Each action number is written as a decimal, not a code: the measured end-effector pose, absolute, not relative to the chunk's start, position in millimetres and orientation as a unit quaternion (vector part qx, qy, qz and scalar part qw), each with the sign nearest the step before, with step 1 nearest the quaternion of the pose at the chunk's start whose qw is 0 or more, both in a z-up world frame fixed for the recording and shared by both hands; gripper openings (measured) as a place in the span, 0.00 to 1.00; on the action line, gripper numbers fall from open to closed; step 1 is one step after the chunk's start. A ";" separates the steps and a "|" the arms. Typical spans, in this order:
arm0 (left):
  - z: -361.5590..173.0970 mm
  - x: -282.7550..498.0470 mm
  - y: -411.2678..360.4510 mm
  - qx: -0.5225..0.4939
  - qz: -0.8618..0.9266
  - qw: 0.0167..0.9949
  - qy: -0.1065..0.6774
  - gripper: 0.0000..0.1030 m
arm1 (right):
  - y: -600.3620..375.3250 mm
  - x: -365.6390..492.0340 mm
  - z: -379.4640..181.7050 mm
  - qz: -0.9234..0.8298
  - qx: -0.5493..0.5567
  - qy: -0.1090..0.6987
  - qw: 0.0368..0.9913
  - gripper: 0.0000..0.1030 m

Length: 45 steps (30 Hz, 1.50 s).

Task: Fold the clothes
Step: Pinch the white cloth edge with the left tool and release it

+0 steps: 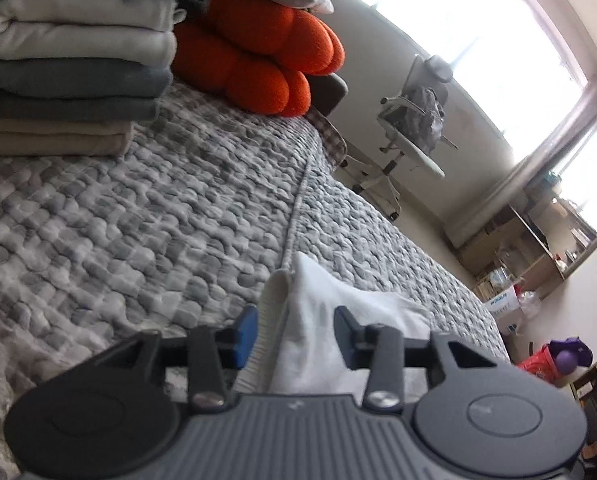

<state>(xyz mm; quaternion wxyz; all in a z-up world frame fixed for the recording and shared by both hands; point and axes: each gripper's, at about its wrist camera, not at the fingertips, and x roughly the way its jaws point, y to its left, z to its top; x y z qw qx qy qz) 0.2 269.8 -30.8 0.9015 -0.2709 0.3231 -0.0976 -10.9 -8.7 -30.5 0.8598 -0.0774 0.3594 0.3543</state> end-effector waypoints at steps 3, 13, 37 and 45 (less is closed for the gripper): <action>-32.0 4.4 260.3 -0.249 -0.093 0.902 0.339 0.37 | -8.7 -11.7 -30.3 0.354 -0.078 0.359 0.860 0.30; -25.2 -10.3 246.5 -0.208 -0.050 0.933 0.289 0.04 | -10.3 -11.1 -30.8 0.355 -0.077 0.359 0.859 0.31; -40.1 47.6 249.5 -0.255 -0.069 0.908 0.325 0.08 | -15.1 -6.9 -32.7 0.361 -0.061 0.360 0.858 0.32; -41.9 43.0 251.0 -0.251 -0.045 0.912 0.322 0.07 | -14.9 -6.6 -31.4 0.360 -0.063 0.359 0.859 0.32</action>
